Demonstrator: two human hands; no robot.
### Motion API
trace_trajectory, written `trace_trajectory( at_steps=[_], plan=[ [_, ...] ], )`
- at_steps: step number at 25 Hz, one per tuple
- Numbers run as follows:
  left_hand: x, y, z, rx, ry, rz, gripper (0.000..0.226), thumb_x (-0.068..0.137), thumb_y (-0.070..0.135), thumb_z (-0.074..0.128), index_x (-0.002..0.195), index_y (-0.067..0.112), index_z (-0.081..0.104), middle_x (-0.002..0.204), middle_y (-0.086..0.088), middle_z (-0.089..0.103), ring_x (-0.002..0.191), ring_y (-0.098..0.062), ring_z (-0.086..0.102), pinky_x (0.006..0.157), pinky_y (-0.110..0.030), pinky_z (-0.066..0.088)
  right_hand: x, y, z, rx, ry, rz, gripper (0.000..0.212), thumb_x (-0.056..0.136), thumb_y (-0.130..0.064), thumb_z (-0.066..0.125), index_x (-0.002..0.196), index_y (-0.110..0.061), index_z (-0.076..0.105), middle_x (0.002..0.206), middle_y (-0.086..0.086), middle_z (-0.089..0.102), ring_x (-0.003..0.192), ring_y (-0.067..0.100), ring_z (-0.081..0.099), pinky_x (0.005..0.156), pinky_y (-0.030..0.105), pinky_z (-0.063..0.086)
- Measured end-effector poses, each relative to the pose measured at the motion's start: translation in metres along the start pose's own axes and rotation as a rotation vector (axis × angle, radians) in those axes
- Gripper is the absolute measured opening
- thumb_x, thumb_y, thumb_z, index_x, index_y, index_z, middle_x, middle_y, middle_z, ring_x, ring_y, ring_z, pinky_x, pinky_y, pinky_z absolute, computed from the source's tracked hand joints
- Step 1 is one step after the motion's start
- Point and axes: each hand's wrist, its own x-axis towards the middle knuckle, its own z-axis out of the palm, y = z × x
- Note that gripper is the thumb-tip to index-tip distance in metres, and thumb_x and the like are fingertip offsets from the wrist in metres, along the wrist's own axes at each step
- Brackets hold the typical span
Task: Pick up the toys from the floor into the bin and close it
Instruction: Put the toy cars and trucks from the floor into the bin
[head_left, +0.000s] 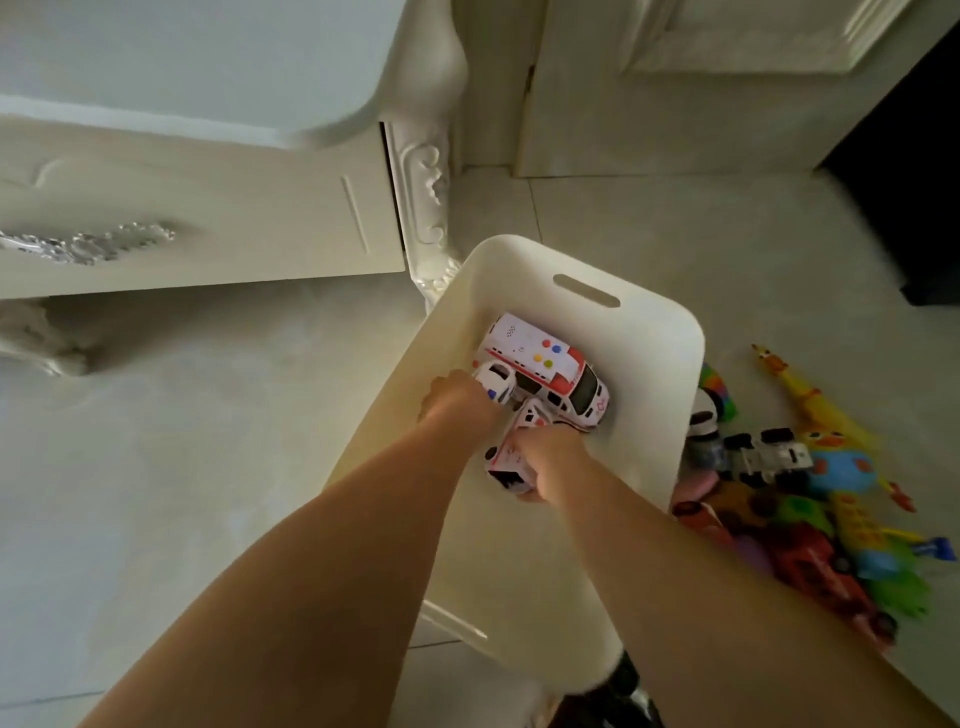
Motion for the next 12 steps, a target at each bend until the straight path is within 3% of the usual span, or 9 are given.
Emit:
trace_trajectory(
  at_steps=[3, 8, 12],
  plan=[
    [0.018, -0.007, 0.021, 0.008, -0.006, -0.033, 0.050, 0.087, 0.028, 0.065, 0.127, 0.008, 0.042, 0.127, -0.015, 0.043, 0.113, -0.034, 0.053, 0.095, -0.041, 0.048, 0.006, -0.003, 0.014, -0.109, 0.139, -0.165, 0.055, 0.077, -0.034, 0.070, 0.124, -0.014, 0.051, 0.121, 0.011, 0.057, 0.100, 0.026, 0.062, 0.077, 0.029, 0.053],
    [0.023, -0.034, 0.040, -0.062, 0.000, -0.027, 0.037, 0.089, 0.015, 0.056, 0.123, 0.004, 0.048, 0.127, -0.020, 0.051, 0.111, -0.036, 0.055, 0.092, -0.039, 0.045, 0.009, 0.001, 0.023, 0.193, 0.107, -0.207, 0.051, 0.080, -0.011, 0.064, 0.129, -0.014, 0.048, 0.124, 0.013, 0.059, 0.108, 0.032, 0.059, 0.093, 0.046, 0.052],
    [0.011, -0.036, 0.032, -0.126, 0.049, 0.060, 0.031, 0.088, 0.011, 0.057, 0.118, 0.003, 0.055, 0.118, -0.018, 0.063, 0.104, -0.034, 0.061, 0.083, -0.034, 0.047, -0.007, 0.002, 0.013, 0.268, 0.045, -0.265, 0.052, 0.092, -0.001, 0.047, 0.142, -0.012, 0.040, 0.137, 0.011, 0.053, 0.124, 0.030, 0.051, 0.100, 0.037, 0.042]
  ],
)
